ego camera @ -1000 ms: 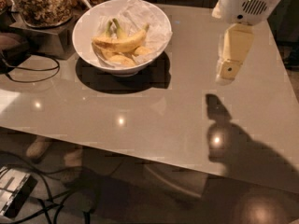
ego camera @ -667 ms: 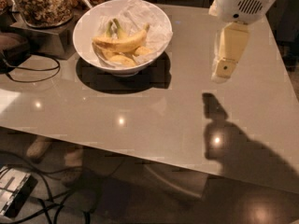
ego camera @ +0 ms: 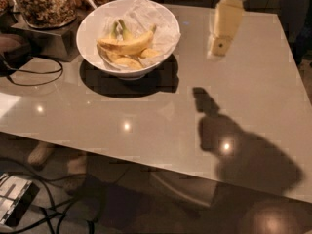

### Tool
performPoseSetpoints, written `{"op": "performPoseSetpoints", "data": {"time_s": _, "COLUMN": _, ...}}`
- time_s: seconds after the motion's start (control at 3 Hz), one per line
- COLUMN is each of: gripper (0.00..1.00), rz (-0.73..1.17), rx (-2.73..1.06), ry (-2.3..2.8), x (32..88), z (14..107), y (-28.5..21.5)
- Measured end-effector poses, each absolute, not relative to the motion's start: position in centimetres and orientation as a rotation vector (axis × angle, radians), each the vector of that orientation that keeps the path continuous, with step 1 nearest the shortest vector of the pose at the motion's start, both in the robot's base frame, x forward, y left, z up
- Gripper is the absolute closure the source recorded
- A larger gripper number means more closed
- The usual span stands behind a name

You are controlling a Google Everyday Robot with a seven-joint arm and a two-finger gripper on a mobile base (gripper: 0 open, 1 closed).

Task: Pick banana from white bowl

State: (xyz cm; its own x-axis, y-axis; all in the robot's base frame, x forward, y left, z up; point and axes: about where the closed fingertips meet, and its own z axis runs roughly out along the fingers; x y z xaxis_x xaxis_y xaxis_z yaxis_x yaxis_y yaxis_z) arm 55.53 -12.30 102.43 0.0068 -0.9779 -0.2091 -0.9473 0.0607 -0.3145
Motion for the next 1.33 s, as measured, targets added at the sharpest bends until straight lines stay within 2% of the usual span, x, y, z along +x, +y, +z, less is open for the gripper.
{"op": "performPoseSetpoints", "data": {"time_s": 0.67, "gripper": 0.0, "rz": -0.175, "rx": -1.943, "ry": 1.872, "x": 58.4, "z": 104.7, "y": -9.2}}
{"op": "performPoseSetpoints", "data": {"time_s": 1.33, "gripper": 0.0, "rz": -0.088, "rx": -2.025, "ry": 1.77, "x": 63.1, "z": 104.0, "y": -5.2}}
